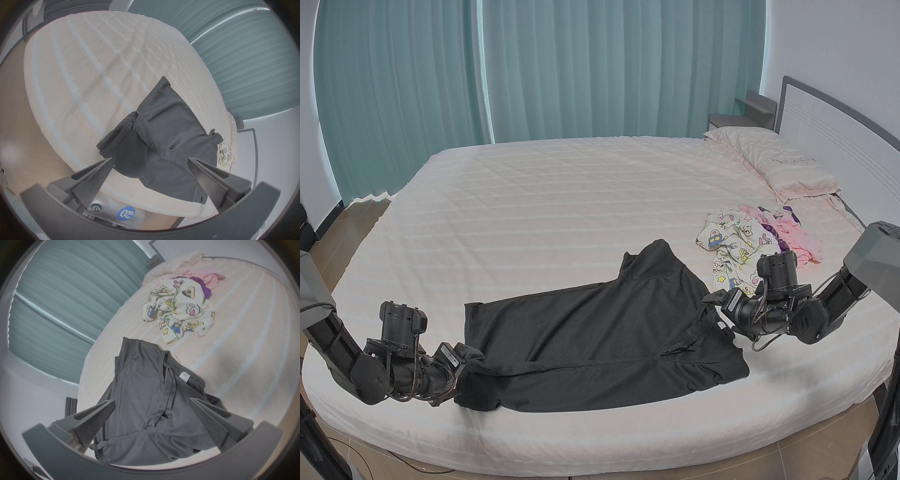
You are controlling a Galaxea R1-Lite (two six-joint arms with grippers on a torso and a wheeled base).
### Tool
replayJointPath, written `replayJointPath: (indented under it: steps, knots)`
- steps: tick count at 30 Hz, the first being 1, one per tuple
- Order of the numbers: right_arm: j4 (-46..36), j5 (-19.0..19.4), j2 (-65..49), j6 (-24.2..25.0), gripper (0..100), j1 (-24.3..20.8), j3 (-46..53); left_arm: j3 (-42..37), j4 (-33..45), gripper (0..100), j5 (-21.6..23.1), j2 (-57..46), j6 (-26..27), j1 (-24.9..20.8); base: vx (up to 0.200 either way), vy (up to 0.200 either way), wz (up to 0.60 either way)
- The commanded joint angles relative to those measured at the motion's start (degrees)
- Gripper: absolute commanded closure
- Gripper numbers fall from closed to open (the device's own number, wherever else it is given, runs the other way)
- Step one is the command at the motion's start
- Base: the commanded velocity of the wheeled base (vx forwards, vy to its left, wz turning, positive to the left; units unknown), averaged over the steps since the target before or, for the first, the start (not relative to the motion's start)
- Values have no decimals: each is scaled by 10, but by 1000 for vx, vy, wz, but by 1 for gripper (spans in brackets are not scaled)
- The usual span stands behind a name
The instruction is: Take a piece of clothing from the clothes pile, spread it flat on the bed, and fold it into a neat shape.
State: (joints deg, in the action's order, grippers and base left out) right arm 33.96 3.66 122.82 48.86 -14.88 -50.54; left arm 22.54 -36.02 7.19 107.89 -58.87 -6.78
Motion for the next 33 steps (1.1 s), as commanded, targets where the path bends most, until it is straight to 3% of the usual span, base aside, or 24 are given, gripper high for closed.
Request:
replayJointPath:
  steps: [1,12,25,26,33]
  knots:
    - [-3,-5,102,23,0,-8,-69,-40,-46,0,16,24,-12,-3,0,0,0]
    - [-12,-52,171,22,0,-30,-147,-61,-88,0,12,55,-27,-15,0,0,0]
    - [-17,-53,191,24,0,-30,-171,-64,-92,0,14,56,-27,-15,0,0,0]
    - [-17,-54,192,24,100,-30,-173,-64,-92,0,14,56,-27,-15,0,0,0]
    - [-17,-68,181,24,100,-29,-170,-64,-92,0,14,56,-27,-15,0,0,0]
